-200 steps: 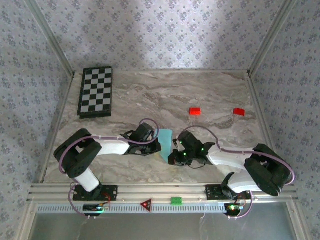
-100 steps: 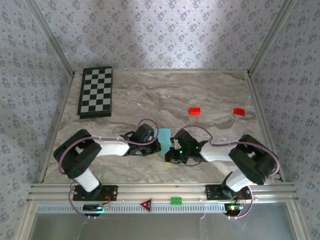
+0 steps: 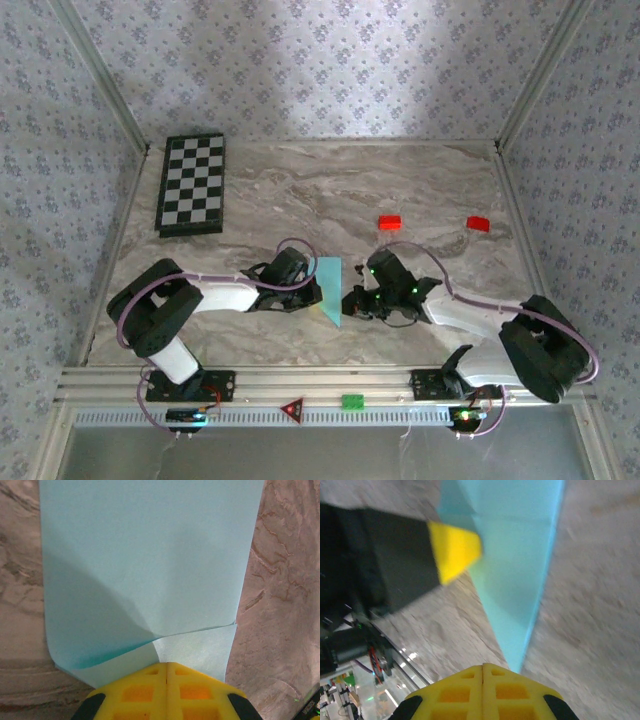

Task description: Fold a paper plane with a square sheet of paper (pick it up from the middle)

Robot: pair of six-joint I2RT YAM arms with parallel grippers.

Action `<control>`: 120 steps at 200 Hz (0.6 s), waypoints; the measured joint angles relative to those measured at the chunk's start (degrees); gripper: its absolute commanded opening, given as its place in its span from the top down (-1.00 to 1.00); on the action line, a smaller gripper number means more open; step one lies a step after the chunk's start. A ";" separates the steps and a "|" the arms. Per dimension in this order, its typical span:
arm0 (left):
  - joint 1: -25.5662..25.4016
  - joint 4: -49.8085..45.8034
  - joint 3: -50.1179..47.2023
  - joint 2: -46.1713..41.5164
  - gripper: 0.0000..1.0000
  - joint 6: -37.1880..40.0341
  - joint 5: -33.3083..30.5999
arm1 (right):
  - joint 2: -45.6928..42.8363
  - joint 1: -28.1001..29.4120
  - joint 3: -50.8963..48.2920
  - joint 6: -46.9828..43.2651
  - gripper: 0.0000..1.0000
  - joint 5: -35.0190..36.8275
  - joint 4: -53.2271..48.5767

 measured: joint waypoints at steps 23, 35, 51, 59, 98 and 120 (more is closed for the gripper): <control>0.00 -0.50 0.33 0.00 1.00 0.28 0.00 | 6.08 -0.22 4.70 -0.50 0.85 -0.94 0.85; 0.02 -0.83 0.48 0.00 1.00 0.44 -0.02 | 9.05 0.00 6.29 -0.85 0.86 -1.20 1.29; 0.02 -1.38 0.74 0.00 1.00 0.48 -0.04 | 11.78 0.39 7.50 -1.07 0.86 -1.36 1.62; 0.02 -1.64 0.81 0.00 1.00 0.48 -0.07 | 12.98 0.74 7.96 -1.33 0.87 -1.49 1.68; 0.02 -2.25 1.18 -0.02 1.00 0.52 -0.24 | 18.29 2.14 8.96 -1.95 0.90 -2.25 2.19; 0.00 -2.95 1.46 -0.07 1.00 0.90 -0.24 | 19.30 2.86 8.33 -2.38 0.92 -2.03 2.78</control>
